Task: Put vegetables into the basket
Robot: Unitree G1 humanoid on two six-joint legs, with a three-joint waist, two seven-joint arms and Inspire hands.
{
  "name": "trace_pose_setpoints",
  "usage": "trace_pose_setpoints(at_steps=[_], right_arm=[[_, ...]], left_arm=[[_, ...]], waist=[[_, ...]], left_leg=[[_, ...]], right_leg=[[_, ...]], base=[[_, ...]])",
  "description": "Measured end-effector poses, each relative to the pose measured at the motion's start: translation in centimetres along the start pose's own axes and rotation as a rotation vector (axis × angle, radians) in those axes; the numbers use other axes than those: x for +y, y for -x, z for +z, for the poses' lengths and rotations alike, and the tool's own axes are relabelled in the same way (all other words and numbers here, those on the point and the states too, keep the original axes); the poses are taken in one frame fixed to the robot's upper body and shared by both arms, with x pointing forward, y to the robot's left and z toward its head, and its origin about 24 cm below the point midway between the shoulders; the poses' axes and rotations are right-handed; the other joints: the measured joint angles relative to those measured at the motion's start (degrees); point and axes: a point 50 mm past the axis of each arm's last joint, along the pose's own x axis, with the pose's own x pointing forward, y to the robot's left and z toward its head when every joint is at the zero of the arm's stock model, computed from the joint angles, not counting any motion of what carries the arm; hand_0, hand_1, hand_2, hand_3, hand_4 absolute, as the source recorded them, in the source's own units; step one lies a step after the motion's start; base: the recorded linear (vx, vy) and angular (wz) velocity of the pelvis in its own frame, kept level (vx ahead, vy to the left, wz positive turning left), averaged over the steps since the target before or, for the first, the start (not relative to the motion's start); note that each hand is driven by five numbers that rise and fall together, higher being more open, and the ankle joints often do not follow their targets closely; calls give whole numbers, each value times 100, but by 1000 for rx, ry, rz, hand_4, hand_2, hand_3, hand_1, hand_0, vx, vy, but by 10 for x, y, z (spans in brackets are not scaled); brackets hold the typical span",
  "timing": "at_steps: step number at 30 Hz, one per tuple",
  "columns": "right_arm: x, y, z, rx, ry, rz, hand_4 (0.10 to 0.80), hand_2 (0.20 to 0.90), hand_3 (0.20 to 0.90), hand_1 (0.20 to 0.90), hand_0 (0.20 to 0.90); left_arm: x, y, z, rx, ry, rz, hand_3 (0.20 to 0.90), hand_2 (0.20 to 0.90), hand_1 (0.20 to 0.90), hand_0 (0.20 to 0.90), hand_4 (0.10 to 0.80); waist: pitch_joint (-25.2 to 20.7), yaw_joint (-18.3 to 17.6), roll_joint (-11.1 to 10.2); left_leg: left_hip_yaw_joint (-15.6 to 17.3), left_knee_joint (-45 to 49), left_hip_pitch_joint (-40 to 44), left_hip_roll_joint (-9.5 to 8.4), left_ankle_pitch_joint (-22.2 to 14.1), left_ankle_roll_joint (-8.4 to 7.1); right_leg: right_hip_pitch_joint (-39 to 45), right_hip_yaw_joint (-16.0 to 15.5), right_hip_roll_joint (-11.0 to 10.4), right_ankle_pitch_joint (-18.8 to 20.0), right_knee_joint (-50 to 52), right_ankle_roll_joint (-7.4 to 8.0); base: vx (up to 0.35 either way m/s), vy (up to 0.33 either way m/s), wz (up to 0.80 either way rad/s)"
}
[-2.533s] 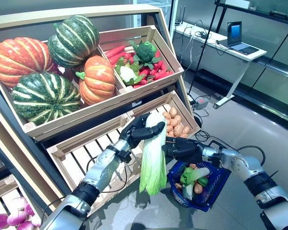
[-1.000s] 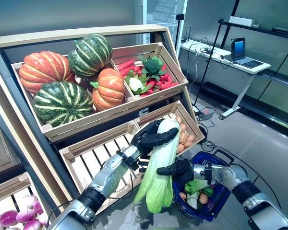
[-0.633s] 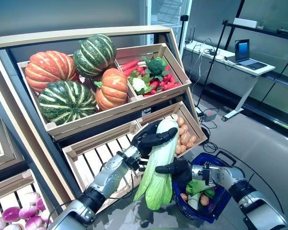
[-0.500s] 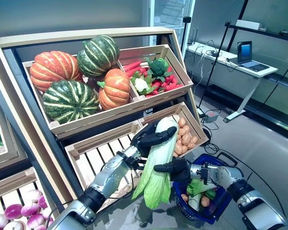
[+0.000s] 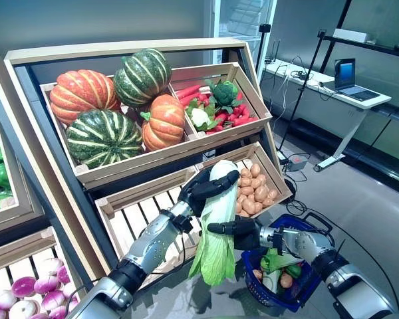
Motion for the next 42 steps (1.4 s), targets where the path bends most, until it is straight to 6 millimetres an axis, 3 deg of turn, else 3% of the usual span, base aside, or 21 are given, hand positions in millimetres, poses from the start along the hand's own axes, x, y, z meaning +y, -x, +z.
trace_pose_setpoints(at_steps=[7,8,9,17,25,28,31,34,37,42], right_arm=[[-3,2,0,6,9,-21,400,300,300,300,300],[-3,2,-1,8,8,-26,400,300,300,300,300],[-4,2,-1,9,7,-28,400,300,300,300,300],[-19,14,-10,-13,-52,-103,400,300,300,300,300],[-47,48,-33,-142,-227,-261,400,300,300,300,300],[-74,100,-50,-288,-379,-511,400,300,300,300,300],[-86,159,-62,-327,-404,-724,400,300,300,300,300],[-90,194,-74,-437,-490,-845,400,300,300,300,300],[-92,210,-80,-505,-519,-930,400,300,300,300,300],[-95,213,-76,-562,-556,-1013,400,300,300,300,300]], left_arm=[[1,0,0,6,-12,7,300,300,300,300,400],[0,0,-1,11,-17,6,491,491,491,491,527],[1,0,-1,15,-16,6,900,900,900,900,800],[5,4,-5,104,-102,2,900,900,900,900,800],[20,10,-12,151,-125,35,900,900,900,900,800],[47,24,4,77,-128,148,900,900,900,900,800],[72,40,25,-10,-136,272,900,900,900,900,800],[91,54,36,-61,-140,368,900,900,900,900,800],[99,61,34,-49,-138,410,900,900,900,900,800],[101,61,24,-4,-142,430,900,900,900,900,800]], waist=[[0,-33,0],[1,-35,1],[1,-38,1],[5,-81,9],[23,-109,46],[67,-72,112],[111,-54,182],[111,-79,185],[114,-98,181],[224,-35,234]], left_leg=[[17,-1,0,3,-1,0],[21,-1,0,3,-1,1],[29,-1,0,4,-1,1],[141,-3,-9,7,-9,7],[174,-4,-5,25,-12,5],[187,-6,-10,23,-13,5],[223,-7,-18,32,-13,4],[276,-7,-18,47,-20,-6],[287,-7,-17,46,-19,-9],[290,51,-158,63,-12,-19]], right_leg=[[-14,18,1,0,0,0],[-18,23,0,1,0,-1],[-24,31,1,1,0,-1],[-105,127,-3,8,0,-4],[-145,175,14,16,-2,-10],[-150,178,10,19,-3,-8],[-169,187,20,21,-3,-10],[-197,196,35,34,-2,-21],[-207,206,33,48,-2,-20],[-429,212,32,26,151,-43]], base=[[9,0,0],[31,4,-3],[0,0,0],[10,0,-5],[4,-7,-3],[0,0,0],[4,-5,-1],[17,-32,-7],[-28,-45,-4],[-166,-74,-3]])
